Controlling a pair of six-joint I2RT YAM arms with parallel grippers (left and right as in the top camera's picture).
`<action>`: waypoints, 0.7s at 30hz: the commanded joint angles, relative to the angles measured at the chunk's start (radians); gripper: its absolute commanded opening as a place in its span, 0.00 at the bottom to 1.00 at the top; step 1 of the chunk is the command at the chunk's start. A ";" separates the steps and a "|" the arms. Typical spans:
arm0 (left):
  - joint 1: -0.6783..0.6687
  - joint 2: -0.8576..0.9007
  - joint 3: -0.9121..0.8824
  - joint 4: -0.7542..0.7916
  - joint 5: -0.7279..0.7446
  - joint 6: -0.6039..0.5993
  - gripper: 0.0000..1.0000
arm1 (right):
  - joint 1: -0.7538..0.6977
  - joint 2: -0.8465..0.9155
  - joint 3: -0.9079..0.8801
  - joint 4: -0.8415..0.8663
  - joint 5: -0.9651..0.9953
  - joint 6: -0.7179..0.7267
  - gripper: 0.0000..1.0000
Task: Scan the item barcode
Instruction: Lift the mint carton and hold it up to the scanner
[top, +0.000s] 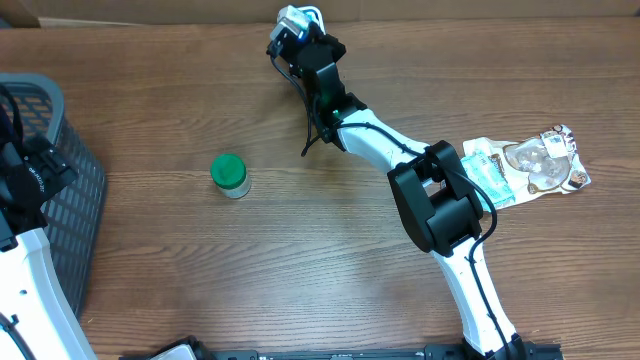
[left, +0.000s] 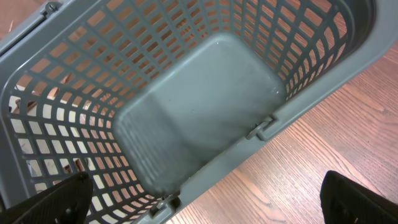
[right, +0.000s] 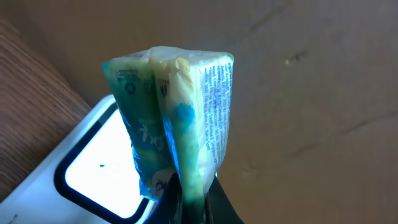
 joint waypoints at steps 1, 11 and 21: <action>0.004 0.002 0.008 0.000 0.001 0.016 1.00 | 0.000 0.001 0.007 0.005 -0.027 -0.042 0.04; 0.004 0.002 0.009 0.000 0.001 0.016 0.99 | 0.026 -0.004 0.007 -0.103 0.057 -0.162 0.04; 0.004 0.002 0.009 0.000 0.001 0.016 0.99 | 0.099 -0.146 0.008 -0.535 0.222 -0.190 0.04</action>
